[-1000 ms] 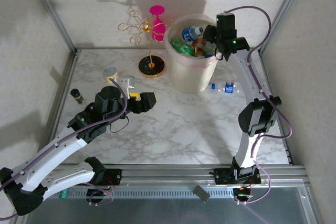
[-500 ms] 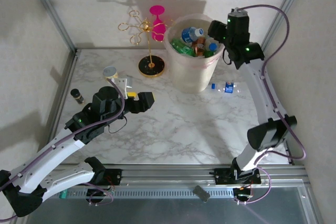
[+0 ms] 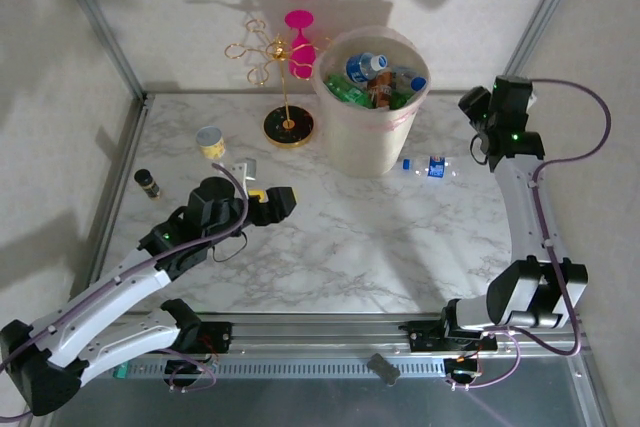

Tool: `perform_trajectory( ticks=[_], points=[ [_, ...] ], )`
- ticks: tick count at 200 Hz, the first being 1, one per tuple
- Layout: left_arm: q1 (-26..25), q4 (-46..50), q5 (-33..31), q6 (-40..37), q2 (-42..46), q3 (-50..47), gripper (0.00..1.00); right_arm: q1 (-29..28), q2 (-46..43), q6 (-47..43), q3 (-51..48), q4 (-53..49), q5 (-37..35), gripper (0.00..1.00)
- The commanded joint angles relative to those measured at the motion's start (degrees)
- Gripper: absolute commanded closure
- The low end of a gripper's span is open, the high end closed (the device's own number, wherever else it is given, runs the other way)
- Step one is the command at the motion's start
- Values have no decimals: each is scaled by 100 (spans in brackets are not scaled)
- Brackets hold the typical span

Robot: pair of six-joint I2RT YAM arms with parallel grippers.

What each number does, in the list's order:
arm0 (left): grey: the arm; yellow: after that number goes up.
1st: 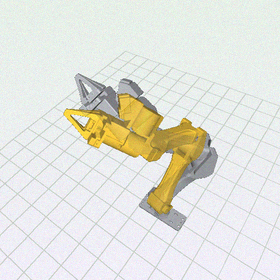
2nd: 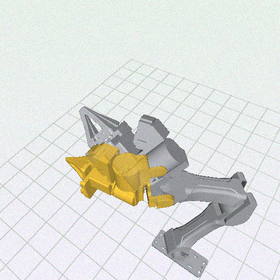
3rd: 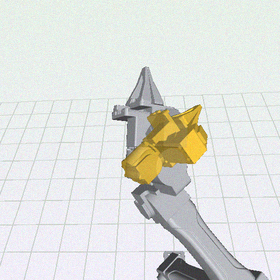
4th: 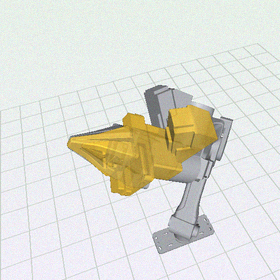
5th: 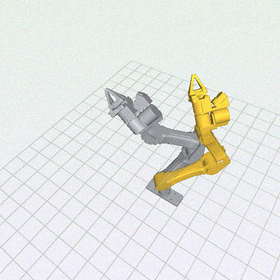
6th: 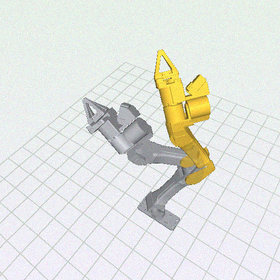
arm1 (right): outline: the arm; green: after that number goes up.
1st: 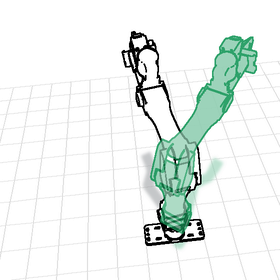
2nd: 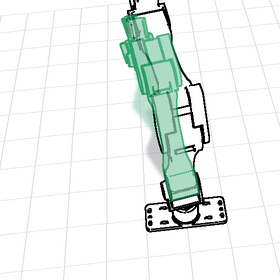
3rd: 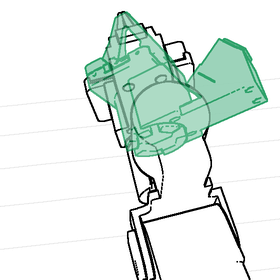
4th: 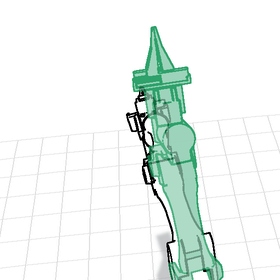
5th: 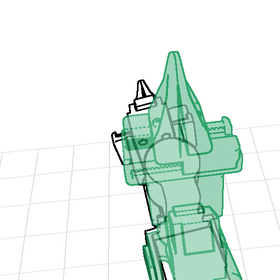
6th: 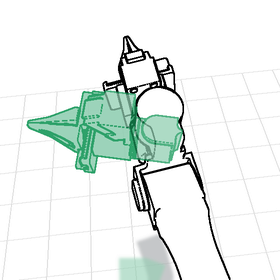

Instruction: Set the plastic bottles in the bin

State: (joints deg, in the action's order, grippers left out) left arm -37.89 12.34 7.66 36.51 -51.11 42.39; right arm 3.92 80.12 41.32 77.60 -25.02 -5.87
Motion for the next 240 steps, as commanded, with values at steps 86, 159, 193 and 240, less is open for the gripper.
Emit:
perform_trajectory(
  ticks=[86, 159, 193, 240],
  points=[
    [630, -1776, 895, 993, -734, -1456, 6, 201, 1467, 3031, -1397, 1244, 1856, 16],
    [629, -1254, 684, 836, -657, -1001, 6, 198, 2616, 4026, -1034, 1094, 1686, 13],
    [631, -1096, 599, 735, -654, -852, 6, 201, 2956, 4061, -914, 1128, 1670, 22],
    [632, -994, 579, 674, -654, -726, 6, 197, 2810, 3990, -1051, 1087, 1459, 39]
  ],
)
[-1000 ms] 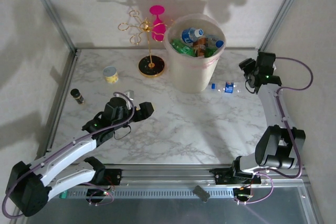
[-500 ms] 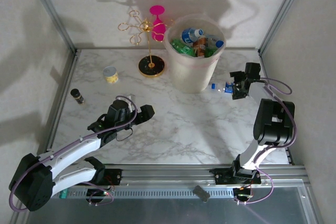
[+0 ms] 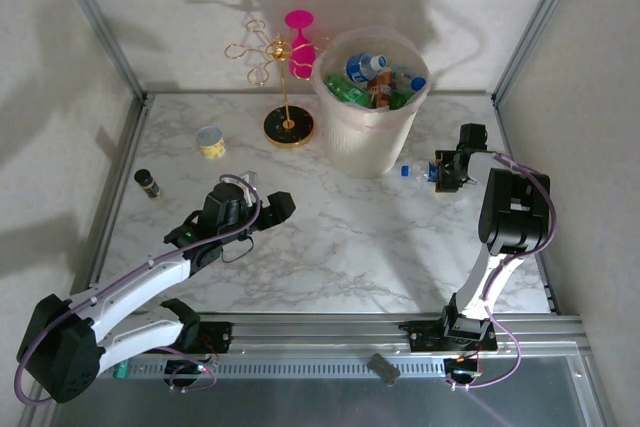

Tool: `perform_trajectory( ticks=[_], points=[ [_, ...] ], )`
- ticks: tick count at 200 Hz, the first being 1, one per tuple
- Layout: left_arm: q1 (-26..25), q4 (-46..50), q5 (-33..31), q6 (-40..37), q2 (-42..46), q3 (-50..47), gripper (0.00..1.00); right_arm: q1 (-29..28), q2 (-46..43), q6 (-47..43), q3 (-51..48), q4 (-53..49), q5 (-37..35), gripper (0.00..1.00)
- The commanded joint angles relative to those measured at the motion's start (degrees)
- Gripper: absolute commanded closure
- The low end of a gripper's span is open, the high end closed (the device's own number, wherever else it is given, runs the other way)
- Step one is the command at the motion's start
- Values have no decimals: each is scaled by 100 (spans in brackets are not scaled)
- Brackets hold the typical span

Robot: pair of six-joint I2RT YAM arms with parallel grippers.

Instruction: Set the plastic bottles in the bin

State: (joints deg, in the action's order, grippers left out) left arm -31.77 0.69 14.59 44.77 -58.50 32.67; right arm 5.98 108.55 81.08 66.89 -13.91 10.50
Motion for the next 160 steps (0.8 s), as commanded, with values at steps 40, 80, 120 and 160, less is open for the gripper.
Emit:
perform_trajectory(
  ticks=[40, 80, 120, 160],
  points=[
    [6, 248, -32, -270, 141, 401, 6, 35, -322, -110, -87, -53, -215, 46],
    [-288, 643, -62, -778, 477, 916, 6, 85, -1124, -598, -450, 75, -449, 47],
    [-658, 1283, -419, -1362, 615, 1727, 6, 78, -2289, -2053, -478, 263, -991, 55],
    [-699, 1516, -796, -1565, 694, 2124, 6, 5, -3452, -3674, -320, 357, -1208, 57]
  ],
)
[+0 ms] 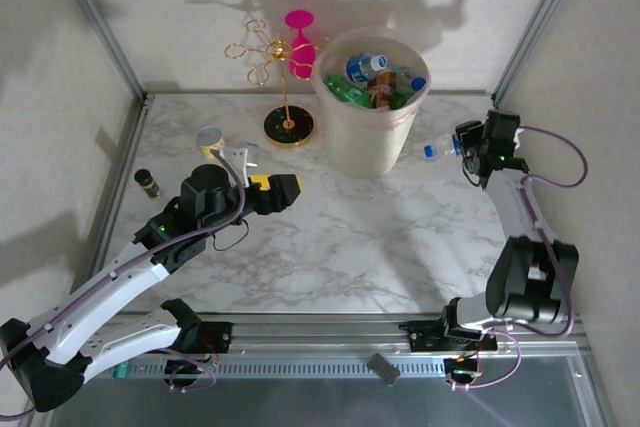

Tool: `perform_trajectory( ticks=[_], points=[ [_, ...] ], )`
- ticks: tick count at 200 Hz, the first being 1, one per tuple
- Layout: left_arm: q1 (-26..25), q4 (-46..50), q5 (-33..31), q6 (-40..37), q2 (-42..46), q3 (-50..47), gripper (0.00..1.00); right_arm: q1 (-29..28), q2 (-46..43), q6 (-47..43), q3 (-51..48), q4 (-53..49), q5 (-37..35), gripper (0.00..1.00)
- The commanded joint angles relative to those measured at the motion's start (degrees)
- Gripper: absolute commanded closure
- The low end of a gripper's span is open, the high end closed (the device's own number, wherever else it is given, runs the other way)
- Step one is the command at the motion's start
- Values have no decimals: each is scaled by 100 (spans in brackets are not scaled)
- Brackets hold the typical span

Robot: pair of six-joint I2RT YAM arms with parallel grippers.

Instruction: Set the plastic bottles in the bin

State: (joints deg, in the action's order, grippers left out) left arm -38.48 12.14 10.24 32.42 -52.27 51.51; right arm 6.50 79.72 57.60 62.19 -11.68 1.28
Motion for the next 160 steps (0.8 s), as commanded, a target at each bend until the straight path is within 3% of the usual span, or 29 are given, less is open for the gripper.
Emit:
perform_trajectory(
  ticks=[1, 35, 75, 101, 123, 160],
  points=[
    [-28, 374, -372, -336, 70, 247, 6, -45, -597, -1364, 169, 128, -290, 57],
    [-28, 412, -470, -377, 9, 442, 6, -524, -1255, -2374, 681, 148, -365, 57],
    [-28, 433, -421, -403, -33, 570, 6, -1131, -1106, -2873, 1669, -59, -94, 57],
    [-33, 558, -494, -438, 24, 623, 6, -1565, -601, -3416, 2598, -390, -268, 57],
    [-28, 671, -579, -465, 134, 650, 6, -1913, 100, -3906, 3697, -930, -828, 57],
    [-26, 741, -620, -472, 183, 667, 6, -1992, 1512, -4411, 5343, -1337, -1342, 57]
  ],
)
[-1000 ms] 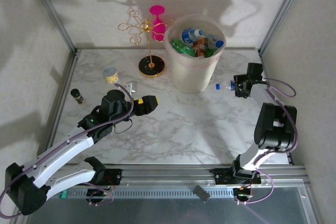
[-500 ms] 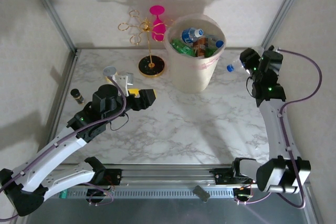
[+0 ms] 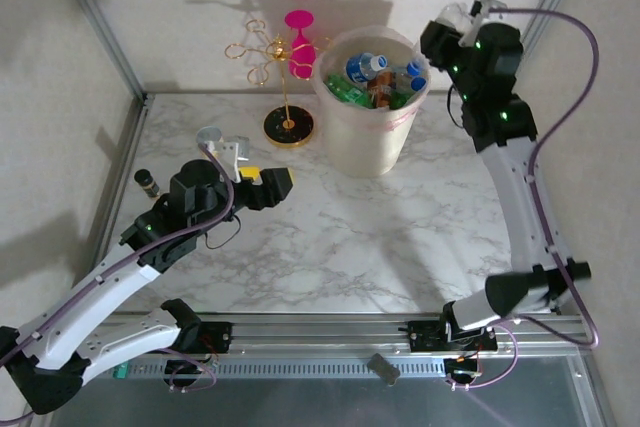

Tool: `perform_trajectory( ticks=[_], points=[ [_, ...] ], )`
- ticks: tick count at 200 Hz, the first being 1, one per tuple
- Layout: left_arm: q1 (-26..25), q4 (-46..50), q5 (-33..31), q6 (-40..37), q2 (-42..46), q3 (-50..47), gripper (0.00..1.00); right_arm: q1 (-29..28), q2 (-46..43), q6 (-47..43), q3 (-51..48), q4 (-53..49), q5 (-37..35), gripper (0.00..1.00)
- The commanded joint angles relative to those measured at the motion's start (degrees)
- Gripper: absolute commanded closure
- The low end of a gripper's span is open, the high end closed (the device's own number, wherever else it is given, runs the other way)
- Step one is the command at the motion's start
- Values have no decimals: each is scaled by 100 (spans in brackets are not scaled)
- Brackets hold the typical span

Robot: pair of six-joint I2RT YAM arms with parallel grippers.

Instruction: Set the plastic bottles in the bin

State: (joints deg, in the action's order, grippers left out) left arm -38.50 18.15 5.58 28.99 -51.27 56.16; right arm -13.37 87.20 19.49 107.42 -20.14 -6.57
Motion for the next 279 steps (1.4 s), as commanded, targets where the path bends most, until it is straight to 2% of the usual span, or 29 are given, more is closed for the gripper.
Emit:
perform_trajectory(
  ticks=[1, 27, 58, 80, 125, 150, 163, 181, 199, 227, 262, 279],
  points=[
    [-25, 147, -154, -130, 87, 202, 6, -11, 803, -615, 867, -500, -570, 57],
    [-26, 206, -146, -148, 55, 229, 6, -71, 1838, -1035, 2005, -806, -1133, 57],
    [-26, 251, -162, -205, -16, 281, 6, -114, 2426, -1330, 2343, -648, -1485, 56],
    [-24, 392, -150, -301, -160, 445, 6, -281, 2598, -1496, 2285, -493, -1629, 57],
    [-26, 301, -136, -283, -201, 387, 6, -822, 3081, -2582, 2110, 1, -2422, 57],
    [-20, 268, -103, -255, -218, 360, 6, -945, 3356, -2774, 2115, 116, -2672, 56],
    [-26, 291, -106, -241, -221, 360, 6, -955, 3470, -2757, 2198, 92, -2608, 51],
    [-26, 325, -106, -260, -220, 378, 6, -1019, 3493, -2783, 2291, 80, -2447, 30],
    [-24, 361, -153, -272, -200, 386, 5, -1128, 3385, -2801, 2369, 67, -2168, 25],
    [-18, 364, -171, -298, -181, 381, 5, -1193, 3158, -2652, 2500, -28, -1641, 13],
    [-18, 320, -154, -308, -173, 403, 5, -1182, 2739, -2546, 2287, 127, -1158, 5],
    [-17, 303, -197, -313, -153, 413, 5, -1106, 2592, -2353, 2209, 142, -879, 9]
  ],
)
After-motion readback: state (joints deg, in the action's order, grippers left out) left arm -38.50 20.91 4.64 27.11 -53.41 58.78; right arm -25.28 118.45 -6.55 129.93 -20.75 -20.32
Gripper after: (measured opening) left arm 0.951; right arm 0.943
